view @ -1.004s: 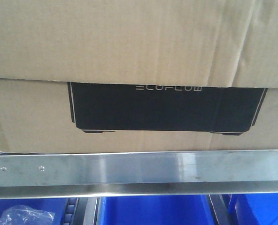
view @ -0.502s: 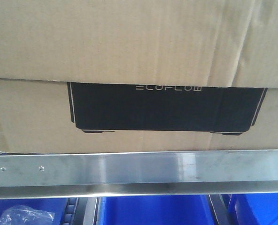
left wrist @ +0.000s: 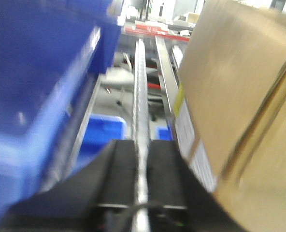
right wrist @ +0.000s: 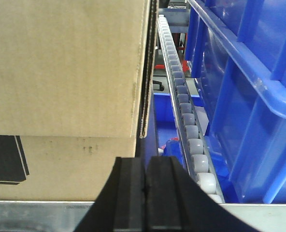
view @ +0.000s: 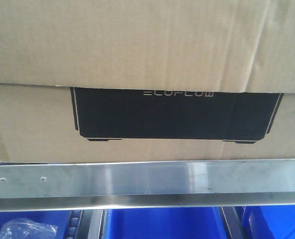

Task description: Grab box from left shelf to table start

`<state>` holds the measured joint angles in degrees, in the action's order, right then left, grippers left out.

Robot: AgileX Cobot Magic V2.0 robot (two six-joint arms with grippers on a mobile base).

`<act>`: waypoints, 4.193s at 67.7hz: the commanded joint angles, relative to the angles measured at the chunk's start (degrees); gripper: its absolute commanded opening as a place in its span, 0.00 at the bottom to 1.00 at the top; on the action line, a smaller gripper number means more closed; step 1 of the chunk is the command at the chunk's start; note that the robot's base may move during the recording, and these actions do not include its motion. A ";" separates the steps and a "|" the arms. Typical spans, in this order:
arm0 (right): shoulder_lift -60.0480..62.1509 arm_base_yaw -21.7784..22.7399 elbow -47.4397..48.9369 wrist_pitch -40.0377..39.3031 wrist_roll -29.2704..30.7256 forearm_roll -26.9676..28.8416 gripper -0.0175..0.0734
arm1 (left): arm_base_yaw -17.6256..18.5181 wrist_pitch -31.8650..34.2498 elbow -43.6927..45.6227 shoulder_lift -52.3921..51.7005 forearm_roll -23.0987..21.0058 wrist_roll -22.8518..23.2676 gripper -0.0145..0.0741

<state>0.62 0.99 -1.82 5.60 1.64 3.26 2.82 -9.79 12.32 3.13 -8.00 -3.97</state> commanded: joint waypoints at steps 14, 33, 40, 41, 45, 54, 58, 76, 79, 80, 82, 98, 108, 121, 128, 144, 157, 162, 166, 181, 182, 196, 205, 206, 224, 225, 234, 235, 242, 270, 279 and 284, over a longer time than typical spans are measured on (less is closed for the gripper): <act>0.51 0.39 -0.13 -5.11 0.37 0.14 0.26 | 0.34 -15.16 23.85 13.18 1.23 -0.03 0.59; 0.51 0.39 -0.13 -5.11 0.37 0.14 0.26 | 0.43 -36.34 47.67 32.68 -18.56 -12.58 0.59; 0.51 0.39 -0.13 -5.11 0.37 0.14 0.26 | 1.69 -36.40 51.61 38.86 -25.13 -15.95 0.59; 0.51 0.39 -0.13 -5.11 0.37 0.14 0.26 | 1.97 -36.40 52.01 39.68 -25.24 -16.15 0.59; 0.51 0.39 -0.13 -5.11 0.37 0.14 0.26 | 2.69 -36.40 53.39 43.00 -25.24 -16.15 0.59; 0.51 0.39 -0.13 -5.11 0.37 0.14 0.26 | 6.88 -37.31 56.87 51.11 -25.78 -16.28 0.59; 0.51 0.39 -0.13 -5.11 0.37 0.14 0.26 | 9.24 -36.80 58.38 54.22 -25.30 -16.28 0.59; 0.51 0.39 -0.13 -5.11 0.37 0.14 0.26 | 14.83 -32.52 64.59 64.39 -20.31 -14.56 0.59; 0.51 0.39 -0.13 -5.11 0.37 0.14 0.26 | 14.83 -32.24 65.61 65.44 -20.16 -14.44 0.59; 0.51 0.39 -0.13 -5.11 0.37 0.14 0.26 | 14.83 -32.12 66.00 65.82 -19.84 -14.09 0.59; 0.51 0.39 -0.13 -5.11 0.37 0.14 0.26 | 14.83 -31.95 66.71 66.28 -19.01 -12.89 0.59; 0.51 0.39 -0.13 -5.11 0.37 0.14 0.26 | 14.83 -31.52 68.01 66.74 -12.39 -9.19 0.59; 0.51 0.39 -0.13 -5.11 0.37 0.14 0.26 | 14.83 -32.50 68.01 66.74 -1.52 -0.56 0.59; 0.51 0.39 -0.13 -5.11 0.37 0.14 0.26 | 14.83 -31.57 68.01 67.68 5.17 6.20 0.59; 0.51 0.39 -0.13 -5.11 0.37 0.14 0.26 | 14.83 -33.84 69.68 70.30 5.17 6.81 0.59; 0.51 0.39 -0.13 -5.11 0.37 0.14 0.26 | 16.33 -40.94 76.44 77.36 6.46 8.82 0.59; 0.51 0.39 -0.13 -5.12 0.37 0.14 0.26 | 18.82 -43.22 79.37 80.07 10.69 11.26 0.59; 0.51 0.39 -0.13 -5.60 0.37 0.19 0.26 | 18.83 -44.78 79.71 80.68 13.02 12.79 0.59; 0.51 0.39 -0.13 -6.61 0.37 0.83 0.26 | 18.83 -46.02 79.96 81.03 14.60 13.92 0.59; 0.51 0.39 1.00 -11.20 0.34 7.10 0.26 | 18.83 -46.52 79.96 81.26 15.40 13.92 0.59; 0.51 0.39 1.23 -11.09 0.34 7.19 0.26 | 18.83 -46.59 79.96 81.26 15.39 13.92 0.59; 0.51 0.39 8.44 -3.55 0.34 7.19 0.30 | 18.83 -46.50 79.96 81.26 15.39 13.92 0.59; 0.12 0.39 14.95 1.93 0.40 6.69 0.56 | 18.83 -46.35 79.96 81.26 15.39 13.92 0.59; -0.02 0.39 15.61 2.31 0.40 6.56 0.60 | 18.83 -46.36 79.96 81.26 15.39 13.92 0.59; -10.79 0.39 30.16 15.05 0.51 6.31 0.87 | 18.83 -45.18 79.96 81.26 15.39 13.92 0.59; -11.67 0.39 31.50 15.77 0.51 6.31 0.87 | 18.83 -45.18 79.96 81.26 15.39 13.92 0.59; -22.58 0.39 42.20 25.26 0.51 6.31 0.87 | 18.83 -44.83 79.96 81.26 15.39 13.92 0.59; -23.74 0.39 43.30 26.13 0.51 6.31 0.87 | 18.83 -44.83 79.96 81.26 15.39 13.92 0.59; -32.65 0.39 52.26 32.24 0.51 6.31 0.87 | 18.83 -44.30 79.96 81.26 15.39 13.92 0.59; -63.20 0.39 84.36 56.42 0.51 -1.84 0.87 | 18.83 -43.61 79.96 81.26 15.39 13.92 0.59; -69.24 0.39 87.80 57.08 0.51 -4.14 0.87 | 18.83 -43.61 79.96 81.26 15.39 13.92 0.59; -71.77 0.39 88.42 55.90 0.51 -4.25 0.87 | 18.83 -43.61 79.96 81.26 15.39 13.92 0.59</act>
<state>-69.65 0.99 83.88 65.09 1.64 0.00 21.32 -56.83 90.21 86.30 7.00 9.20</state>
